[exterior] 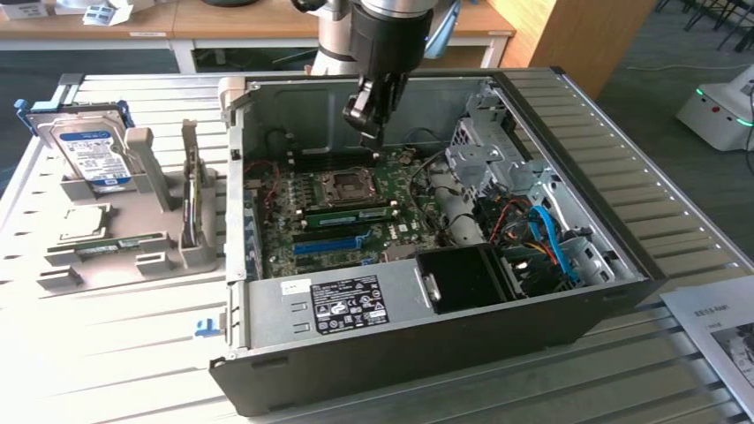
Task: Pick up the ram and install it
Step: 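Press down the ram until it locks into place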
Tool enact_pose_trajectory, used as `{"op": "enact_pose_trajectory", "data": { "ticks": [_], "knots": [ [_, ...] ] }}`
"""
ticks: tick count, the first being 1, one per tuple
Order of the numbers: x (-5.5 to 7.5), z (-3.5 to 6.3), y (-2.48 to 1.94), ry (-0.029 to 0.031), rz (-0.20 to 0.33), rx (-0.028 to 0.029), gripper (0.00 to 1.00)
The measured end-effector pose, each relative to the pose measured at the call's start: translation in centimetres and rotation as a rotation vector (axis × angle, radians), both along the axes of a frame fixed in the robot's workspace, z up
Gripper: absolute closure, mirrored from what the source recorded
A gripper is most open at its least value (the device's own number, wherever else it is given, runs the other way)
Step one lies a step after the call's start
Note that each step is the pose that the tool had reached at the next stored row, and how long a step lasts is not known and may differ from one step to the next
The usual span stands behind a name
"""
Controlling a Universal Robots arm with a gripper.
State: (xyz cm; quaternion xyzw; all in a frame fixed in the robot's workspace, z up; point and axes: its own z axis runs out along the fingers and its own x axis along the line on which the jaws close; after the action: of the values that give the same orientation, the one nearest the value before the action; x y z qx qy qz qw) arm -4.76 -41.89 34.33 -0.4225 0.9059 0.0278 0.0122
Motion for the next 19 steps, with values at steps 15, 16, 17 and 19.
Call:
{"op": "enact_pose_trajectory", "data": {
  "ticks": [15, 16, 17, 19],
  "knots": [
    [0.00, 0.00, 0.00, 0.0000, -0.204, 0.0000, 0.90],
    [0.00, 0.00, 0.00, 0.0000, -0.217, 0.0000, 0.90],
    [0.00, -0.01, 0.00, 0.0000, -0.231, 0.0001, 0.90],
    [0.00, 0.00, 0.00, 0.0000, -0.257, 0.0000, 0.90]
  ]
}}
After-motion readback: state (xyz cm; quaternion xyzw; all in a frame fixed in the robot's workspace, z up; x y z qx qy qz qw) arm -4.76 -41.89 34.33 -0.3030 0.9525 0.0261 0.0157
